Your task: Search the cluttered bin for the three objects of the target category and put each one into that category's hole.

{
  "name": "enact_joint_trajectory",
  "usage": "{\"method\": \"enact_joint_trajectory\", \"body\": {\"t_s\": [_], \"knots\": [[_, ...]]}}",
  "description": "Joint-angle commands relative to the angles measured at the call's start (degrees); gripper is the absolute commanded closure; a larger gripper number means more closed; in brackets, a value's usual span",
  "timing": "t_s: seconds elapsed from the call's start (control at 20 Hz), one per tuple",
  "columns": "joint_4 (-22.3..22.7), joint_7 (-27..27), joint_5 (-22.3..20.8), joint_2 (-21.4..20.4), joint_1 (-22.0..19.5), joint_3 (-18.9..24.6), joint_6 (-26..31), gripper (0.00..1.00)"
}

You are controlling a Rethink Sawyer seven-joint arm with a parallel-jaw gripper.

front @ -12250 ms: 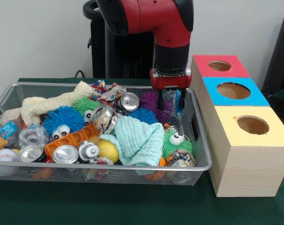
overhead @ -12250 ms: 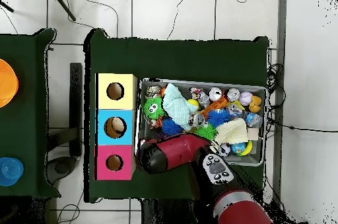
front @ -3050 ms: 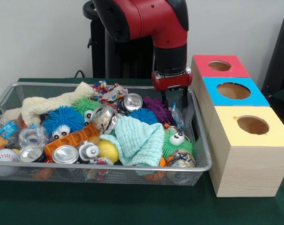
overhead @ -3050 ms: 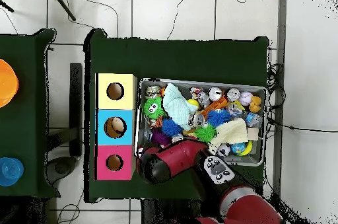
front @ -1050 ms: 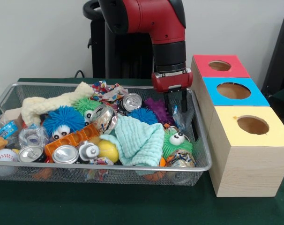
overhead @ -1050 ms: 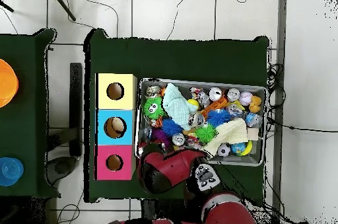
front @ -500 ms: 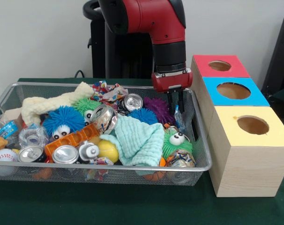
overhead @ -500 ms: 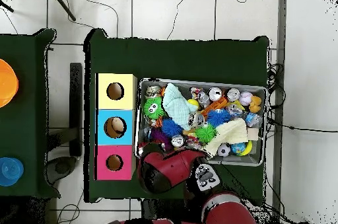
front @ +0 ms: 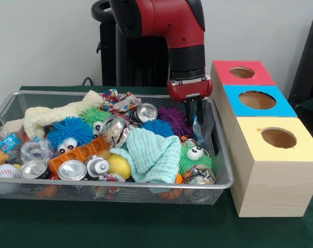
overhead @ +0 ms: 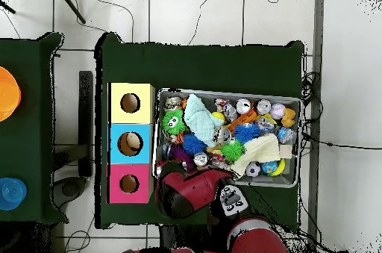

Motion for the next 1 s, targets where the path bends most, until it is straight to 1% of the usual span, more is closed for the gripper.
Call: {"method": "enact_joint_trajectory", "body": {"t_s": [0.05,0.45,0.6,0.9,1.0], "knots": [[-1.6,4.7,0.1,-4.7,-4.3,6.7,3.7,1.0],[3.7,1.7,1.0,-12.4,-9.8,13.4,11.9,1.0],[5.3,1.0,1.4,-14.5,-11.5,15.4,13.9,1.0],[6.6,0.9,1.4,-16.5,-12.2,16.3,16.0,1.0],[6.6,1.1,2.0,-17.1,-11.6,15.4,17.6,1.0]]}}
